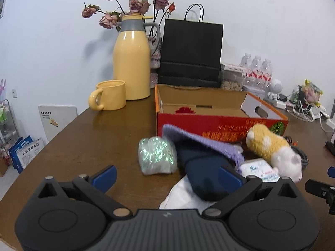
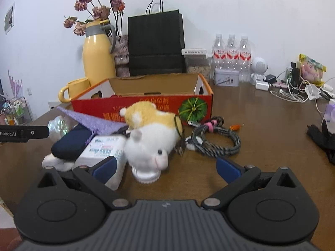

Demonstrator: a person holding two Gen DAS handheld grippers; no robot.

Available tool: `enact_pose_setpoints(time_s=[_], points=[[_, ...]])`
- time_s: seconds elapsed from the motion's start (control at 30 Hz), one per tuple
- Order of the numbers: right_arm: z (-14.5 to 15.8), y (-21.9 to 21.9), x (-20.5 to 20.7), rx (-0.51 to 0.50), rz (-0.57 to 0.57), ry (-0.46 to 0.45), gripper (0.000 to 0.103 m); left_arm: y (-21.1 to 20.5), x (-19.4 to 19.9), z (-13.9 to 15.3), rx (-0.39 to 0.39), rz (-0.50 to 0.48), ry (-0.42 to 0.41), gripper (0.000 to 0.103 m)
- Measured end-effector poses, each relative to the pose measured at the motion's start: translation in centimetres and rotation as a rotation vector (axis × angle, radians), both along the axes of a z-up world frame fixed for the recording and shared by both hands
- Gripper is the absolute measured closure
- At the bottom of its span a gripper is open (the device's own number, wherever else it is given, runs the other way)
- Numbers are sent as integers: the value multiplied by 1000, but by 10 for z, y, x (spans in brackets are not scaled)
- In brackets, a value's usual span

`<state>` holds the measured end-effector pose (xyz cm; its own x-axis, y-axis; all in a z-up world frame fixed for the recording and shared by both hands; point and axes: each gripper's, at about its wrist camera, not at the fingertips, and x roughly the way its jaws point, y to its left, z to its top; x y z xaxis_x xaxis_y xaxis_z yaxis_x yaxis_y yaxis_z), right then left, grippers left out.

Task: Organize objects
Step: 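Move both tools back toward the remaining items on the table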

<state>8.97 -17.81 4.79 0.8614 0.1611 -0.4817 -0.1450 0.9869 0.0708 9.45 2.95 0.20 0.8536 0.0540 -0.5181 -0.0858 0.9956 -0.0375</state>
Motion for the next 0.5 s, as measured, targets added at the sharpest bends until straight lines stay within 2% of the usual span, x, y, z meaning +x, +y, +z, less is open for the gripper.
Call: enact_pose_setpoints(time_s=[0.23,0.5], points=[[-1,4,-3,1,13,5,0,-2,-2,-2,-8,-10,14,0],[-15,9,9,-41,9,71,0,-11,8,-22,12,-32,100,0]])
